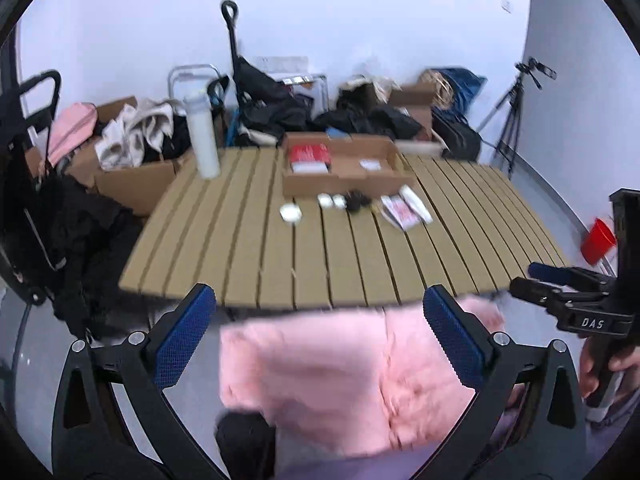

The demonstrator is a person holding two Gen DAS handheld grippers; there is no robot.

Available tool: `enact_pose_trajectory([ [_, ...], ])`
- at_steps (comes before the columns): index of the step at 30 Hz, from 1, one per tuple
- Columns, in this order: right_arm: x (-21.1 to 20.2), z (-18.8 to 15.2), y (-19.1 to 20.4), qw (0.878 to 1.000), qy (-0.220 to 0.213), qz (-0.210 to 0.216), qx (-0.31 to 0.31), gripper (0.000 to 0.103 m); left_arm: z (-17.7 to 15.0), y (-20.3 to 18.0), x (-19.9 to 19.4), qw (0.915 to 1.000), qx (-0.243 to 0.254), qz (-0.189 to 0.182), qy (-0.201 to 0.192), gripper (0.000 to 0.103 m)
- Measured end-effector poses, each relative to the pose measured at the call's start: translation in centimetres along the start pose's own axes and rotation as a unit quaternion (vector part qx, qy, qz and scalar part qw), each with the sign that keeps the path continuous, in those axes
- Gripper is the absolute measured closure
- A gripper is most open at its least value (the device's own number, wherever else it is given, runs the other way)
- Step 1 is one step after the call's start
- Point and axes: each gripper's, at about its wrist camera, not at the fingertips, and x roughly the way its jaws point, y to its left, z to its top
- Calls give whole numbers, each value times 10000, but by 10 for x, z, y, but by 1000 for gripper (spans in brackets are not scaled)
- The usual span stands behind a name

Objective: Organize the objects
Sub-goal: 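Withdraw both grippers from the tray, then grasp a white lid with the left gripper while the right grasps a black cable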

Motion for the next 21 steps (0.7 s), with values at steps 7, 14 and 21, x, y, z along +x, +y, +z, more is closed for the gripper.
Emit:
enact_pose_trajectory([
  [7, 2, -24, 1, 9995, 124, -276, 35, 26, -6, -22, -9, 9989, 437, 58, -149, 0],
  [14, 7, -28, 1, 9996, 166, -231, 69, 26, -10, -11, 20, 9994, 228, 70, 244, 0],
  [21, 36, -34, -9, 9995, 211, -221, 117, 26, -17, 9, 82, 9970, -127, 104, 761, 0],
])
